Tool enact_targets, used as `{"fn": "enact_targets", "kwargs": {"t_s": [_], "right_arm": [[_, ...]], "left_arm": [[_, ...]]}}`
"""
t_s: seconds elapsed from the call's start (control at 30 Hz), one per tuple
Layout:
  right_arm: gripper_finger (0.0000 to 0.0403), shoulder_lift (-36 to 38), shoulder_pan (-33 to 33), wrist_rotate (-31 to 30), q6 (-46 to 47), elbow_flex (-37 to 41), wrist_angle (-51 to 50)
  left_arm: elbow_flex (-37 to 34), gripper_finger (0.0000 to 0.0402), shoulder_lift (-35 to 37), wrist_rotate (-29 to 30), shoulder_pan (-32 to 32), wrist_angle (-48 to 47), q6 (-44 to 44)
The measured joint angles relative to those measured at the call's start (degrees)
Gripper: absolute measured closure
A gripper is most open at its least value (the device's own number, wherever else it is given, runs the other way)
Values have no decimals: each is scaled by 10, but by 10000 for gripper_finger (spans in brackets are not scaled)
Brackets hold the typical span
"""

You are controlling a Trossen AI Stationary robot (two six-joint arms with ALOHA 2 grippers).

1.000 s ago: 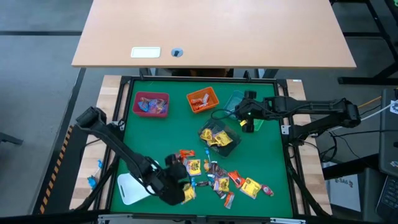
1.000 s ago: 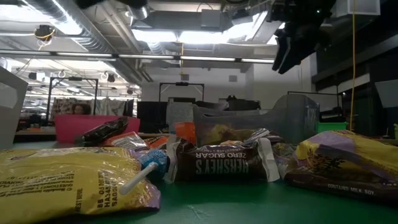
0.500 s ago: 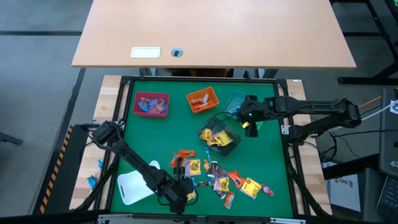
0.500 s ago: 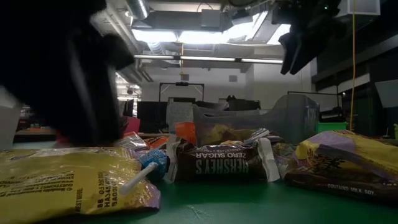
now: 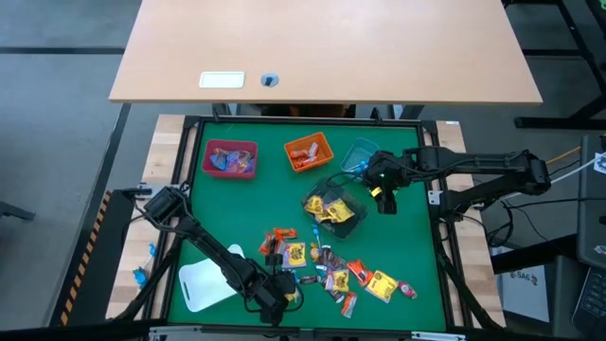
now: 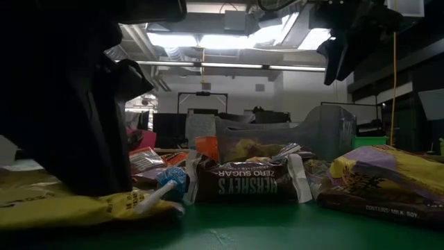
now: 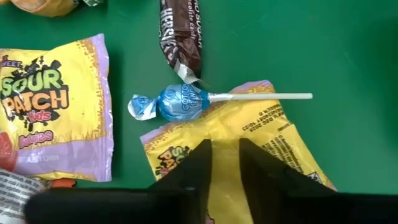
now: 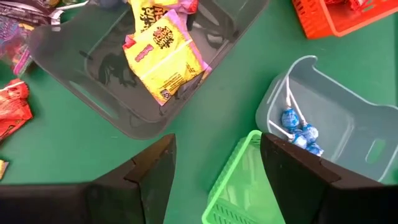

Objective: Sort candy
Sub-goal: Put the yellow candy pack into the black bin

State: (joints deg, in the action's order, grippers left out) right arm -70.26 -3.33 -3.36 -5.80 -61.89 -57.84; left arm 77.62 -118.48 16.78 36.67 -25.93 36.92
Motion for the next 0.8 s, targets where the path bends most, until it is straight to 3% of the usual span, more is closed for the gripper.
{"fn": "enact_targets", "kwargs": {"t_s": [0.2,0.3,0.5,0.8], "right_arm": [[169,0,0,0,0,0,-4],[169,0,0,0,0,0,-8],[169,0,0,0,0,0,-8],[169,0,0,0,0,0,-8]], "left_arm": [[0,391,0,-10,-2,-1,3],[0,397,0,-14,-4,0,9],[0,359,0,-11,-8,-1,17],[-1,273,-1,9,-23,-2,32]]}}
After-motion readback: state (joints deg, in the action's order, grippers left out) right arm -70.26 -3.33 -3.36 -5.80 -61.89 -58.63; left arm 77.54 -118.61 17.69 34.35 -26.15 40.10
